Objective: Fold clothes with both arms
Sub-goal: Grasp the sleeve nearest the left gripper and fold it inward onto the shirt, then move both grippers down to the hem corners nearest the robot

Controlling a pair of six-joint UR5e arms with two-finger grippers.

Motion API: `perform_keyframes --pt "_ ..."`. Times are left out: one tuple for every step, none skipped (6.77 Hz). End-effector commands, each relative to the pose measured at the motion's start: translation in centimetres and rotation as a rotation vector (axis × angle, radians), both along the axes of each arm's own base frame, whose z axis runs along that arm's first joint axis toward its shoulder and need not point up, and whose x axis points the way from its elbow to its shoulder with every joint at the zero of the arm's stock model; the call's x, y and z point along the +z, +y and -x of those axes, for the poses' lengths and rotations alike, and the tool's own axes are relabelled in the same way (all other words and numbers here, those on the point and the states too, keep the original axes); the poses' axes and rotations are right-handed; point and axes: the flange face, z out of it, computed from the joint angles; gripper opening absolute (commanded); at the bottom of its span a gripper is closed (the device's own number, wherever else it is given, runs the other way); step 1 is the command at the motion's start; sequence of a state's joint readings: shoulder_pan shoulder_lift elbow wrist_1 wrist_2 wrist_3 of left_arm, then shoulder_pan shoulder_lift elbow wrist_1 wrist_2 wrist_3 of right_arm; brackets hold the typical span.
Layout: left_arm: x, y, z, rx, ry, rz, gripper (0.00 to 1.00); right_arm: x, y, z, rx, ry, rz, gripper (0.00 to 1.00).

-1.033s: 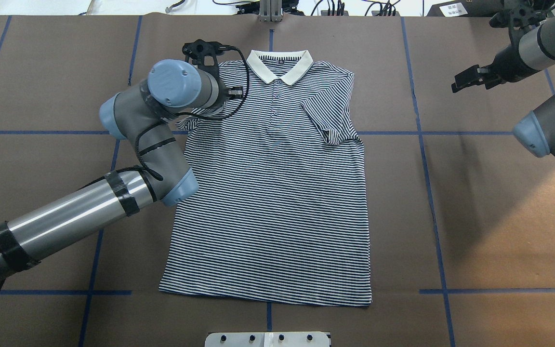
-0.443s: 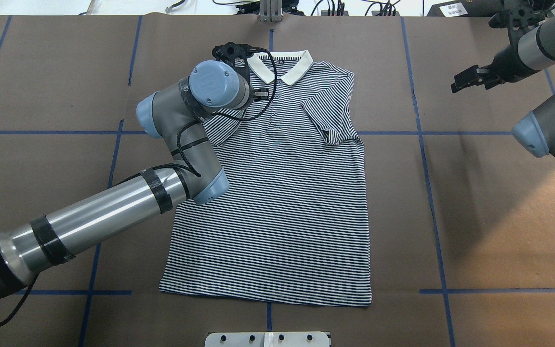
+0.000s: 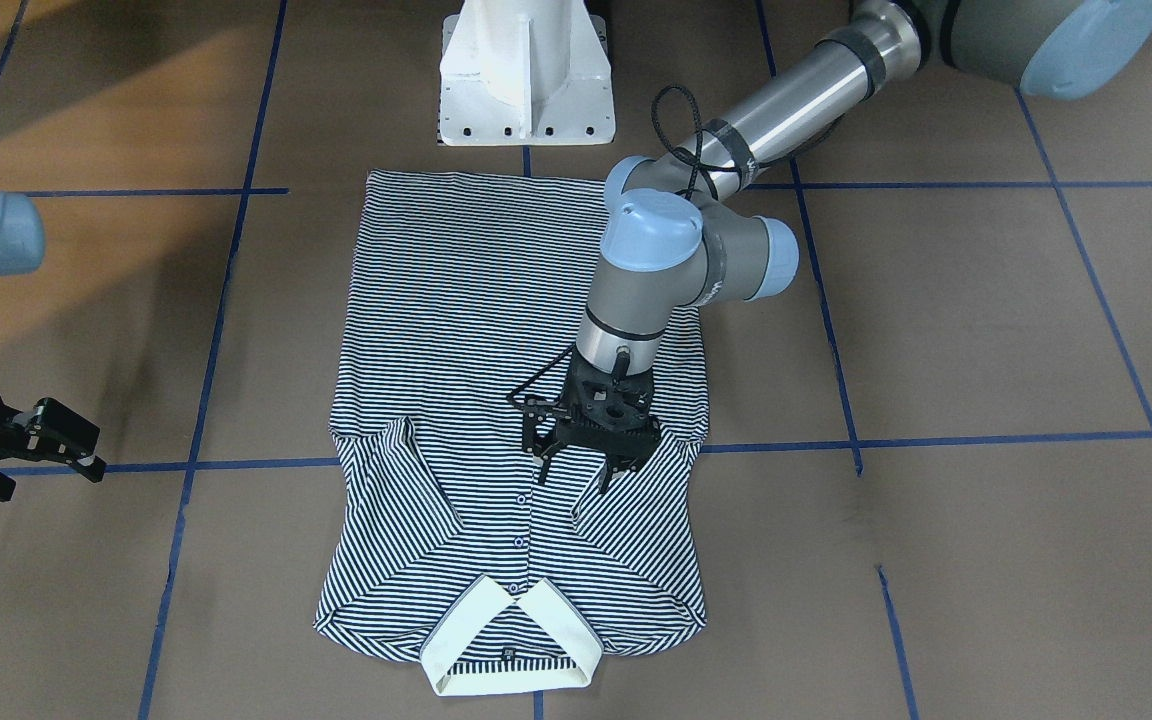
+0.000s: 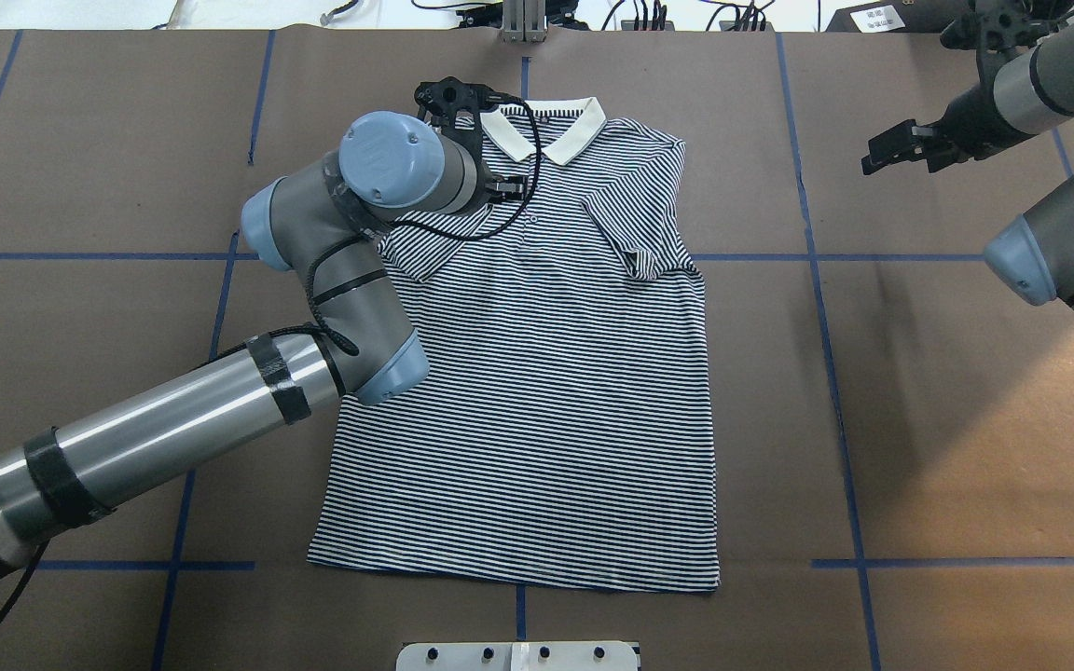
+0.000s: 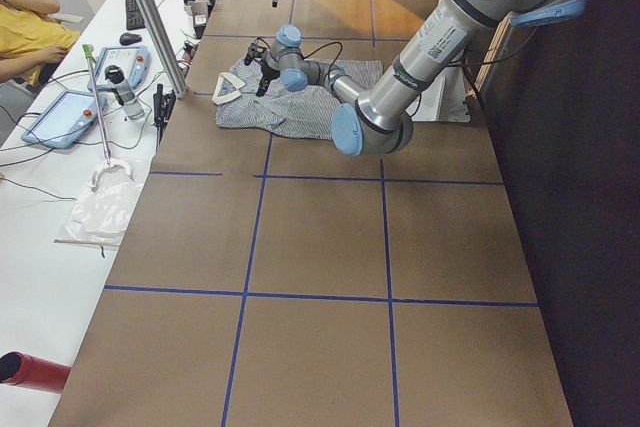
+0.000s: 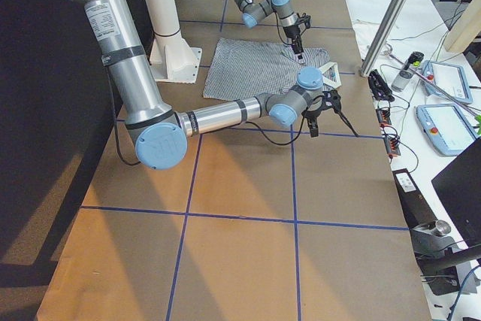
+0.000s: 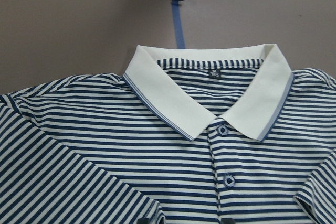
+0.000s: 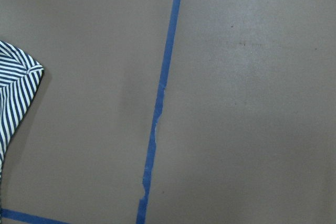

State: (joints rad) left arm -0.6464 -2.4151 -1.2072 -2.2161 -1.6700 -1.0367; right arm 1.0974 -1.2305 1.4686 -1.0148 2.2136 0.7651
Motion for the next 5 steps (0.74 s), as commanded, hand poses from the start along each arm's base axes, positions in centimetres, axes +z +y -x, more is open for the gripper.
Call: perform_keyframes --pt "3.0 4.7 5.9 0.058 0.02 -0.056 1.0 -3.7 4.8 5.3 0.017 -0.087 0.108 1.0" --pt "2.7 7.2 8.2 0.09 0.041 -0.056 1.0 -5.4 9.2 7.3 0.05 -0.138 0.131 1.0" --pt "3.4 10.1 10.6 0.104 0.058 -0.065 1.0 -7.0 15.3 8.1 0.065 -0.18 0.155 1.0" --pt "4.7 14.1 10.9 0.157 0.064 -0.065 1.0 -8.8 21.6 9.0 0.05 -0.218 0.21 1.0" --pt "4.8 17.6 10.1 0.202 0.081 -0.059 1.0 -9.2 27.7 12.0 0.085 -0.211 0.248 1.0"
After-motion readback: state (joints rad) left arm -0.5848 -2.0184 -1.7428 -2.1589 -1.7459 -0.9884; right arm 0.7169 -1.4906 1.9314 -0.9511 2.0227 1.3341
